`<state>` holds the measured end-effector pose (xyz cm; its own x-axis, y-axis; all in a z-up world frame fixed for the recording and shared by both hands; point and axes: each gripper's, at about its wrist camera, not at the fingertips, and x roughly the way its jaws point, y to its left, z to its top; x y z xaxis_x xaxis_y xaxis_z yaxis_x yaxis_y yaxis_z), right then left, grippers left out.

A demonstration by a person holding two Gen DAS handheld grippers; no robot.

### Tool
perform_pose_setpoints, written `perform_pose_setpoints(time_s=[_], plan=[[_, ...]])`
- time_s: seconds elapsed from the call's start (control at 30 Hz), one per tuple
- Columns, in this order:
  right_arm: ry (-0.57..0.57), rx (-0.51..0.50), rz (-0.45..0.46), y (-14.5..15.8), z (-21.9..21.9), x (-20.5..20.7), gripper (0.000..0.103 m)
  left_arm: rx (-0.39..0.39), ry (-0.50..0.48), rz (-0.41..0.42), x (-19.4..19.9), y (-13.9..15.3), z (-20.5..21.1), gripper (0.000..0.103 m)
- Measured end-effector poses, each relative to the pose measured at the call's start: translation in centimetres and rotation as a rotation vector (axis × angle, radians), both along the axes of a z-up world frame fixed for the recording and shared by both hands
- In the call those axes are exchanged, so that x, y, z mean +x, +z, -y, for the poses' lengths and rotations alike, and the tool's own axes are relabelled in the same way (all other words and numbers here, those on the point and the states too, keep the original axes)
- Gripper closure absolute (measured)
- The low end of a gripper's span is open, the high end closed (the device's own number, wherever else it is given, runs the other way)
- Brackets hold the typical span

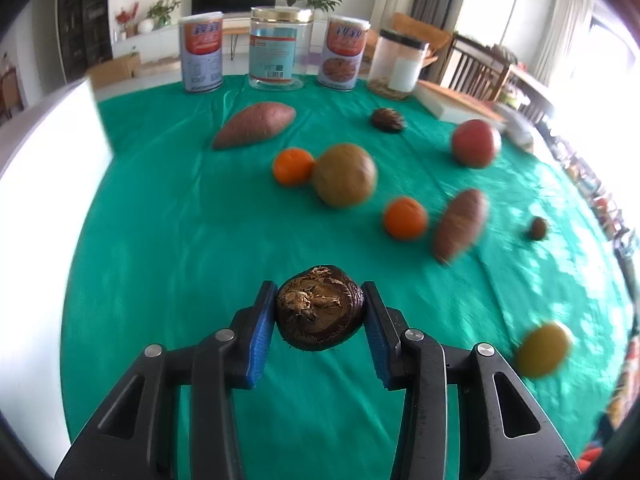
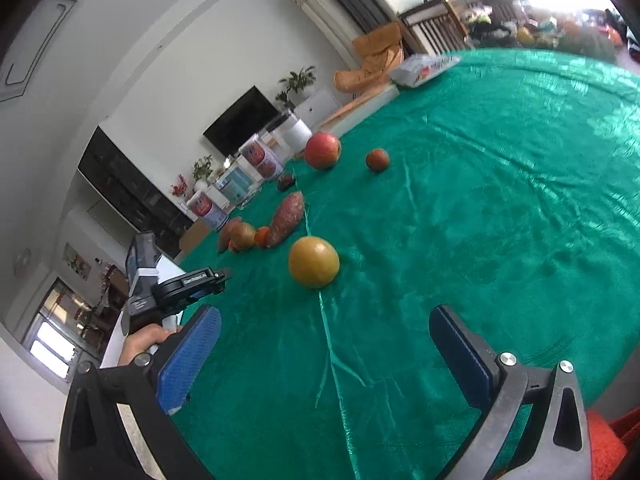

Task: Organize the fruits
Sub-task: 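Grasp the yellow grapefruit with the right gripper while the left gripper lifts the mushroom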

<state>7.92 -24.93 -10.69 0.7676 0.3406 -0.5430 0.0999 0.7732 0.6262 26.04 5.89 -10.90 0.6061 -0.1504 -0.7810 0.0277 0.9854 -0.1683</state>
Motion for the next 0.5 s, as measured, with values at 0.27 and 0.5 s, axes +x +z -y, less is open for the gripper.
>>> perform_pose_setpoints(time_s=[0.27, 0.5], plan=[[0.304, -0.172, -0.227, -1.6, -3.4, 10.4, 0.028, -0.065, -0.068, 0.02, -11.9, 4.9, -0.5, 0.06], [0.377, -0.35, -0.289, -2.4, -7.2, 16.3, 0.045, -0.041, -0.071, 0.11, -18.4, 10.4, -3.9, 0.06]])
